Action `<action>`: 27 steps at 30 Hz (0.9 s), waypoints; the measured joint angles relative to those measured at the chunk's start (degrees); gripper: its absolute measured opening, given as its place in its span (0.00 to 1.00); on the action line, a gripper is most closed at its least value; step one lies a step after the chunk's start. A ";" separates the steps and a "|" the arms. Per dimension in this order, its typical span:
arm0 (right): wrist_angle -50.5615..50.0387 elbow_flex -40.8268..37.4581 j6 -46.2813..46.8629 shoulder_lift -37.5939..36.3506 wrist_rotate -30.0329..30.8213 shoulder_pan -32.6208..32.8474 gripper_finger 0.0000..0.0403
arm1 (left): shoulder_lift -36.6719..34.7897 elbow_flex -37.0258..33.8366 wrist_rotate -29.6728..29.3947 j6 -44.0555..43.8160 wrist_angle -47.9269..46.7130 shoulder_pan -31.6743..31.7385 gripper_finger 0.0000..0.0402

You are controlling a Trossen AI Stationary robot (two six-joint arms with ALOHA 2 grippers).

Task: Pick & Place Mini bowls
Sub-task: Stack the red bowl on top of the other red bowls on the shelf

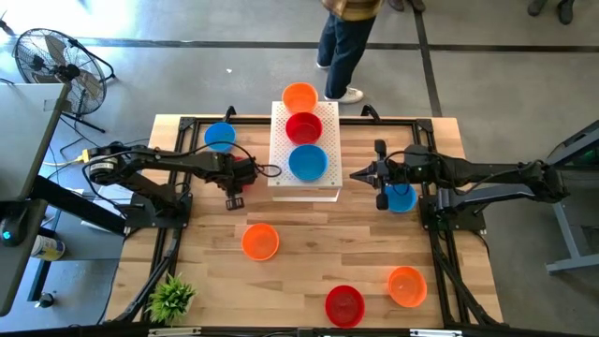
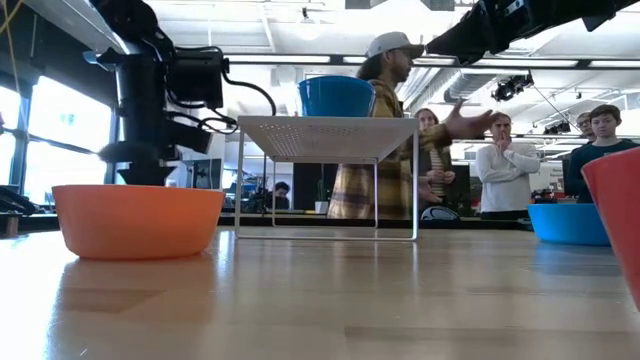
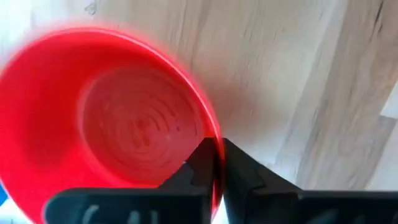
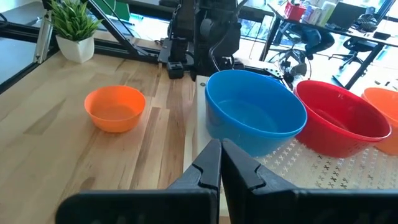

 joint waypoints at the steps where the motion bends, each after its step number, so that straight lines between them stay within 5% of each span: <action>1: 0.00 0.00 -0.01 0.00 0.00 0.00 0.00 | 0.00 0.20 -0.27 0.19 -0.59 0.00 0.02; 8: -0.13 0.00 0.00 0.00 -0.09 0.00 0.00 | -4.58 7.74 -2.07 0.95 -10.13 0.00 0.01; 16: -0.21 0.00 0.01 0.00 -0.26 0.00 0.00 | -9.77 24.95 -2.53 5.42 -16.95 2.26 0.01; 27: -0.23 0.00 1.27 0.00 -0.37 0.00 0.00 | 3.14 53.34 -4.33 22.99 -18.76 3.13 0.00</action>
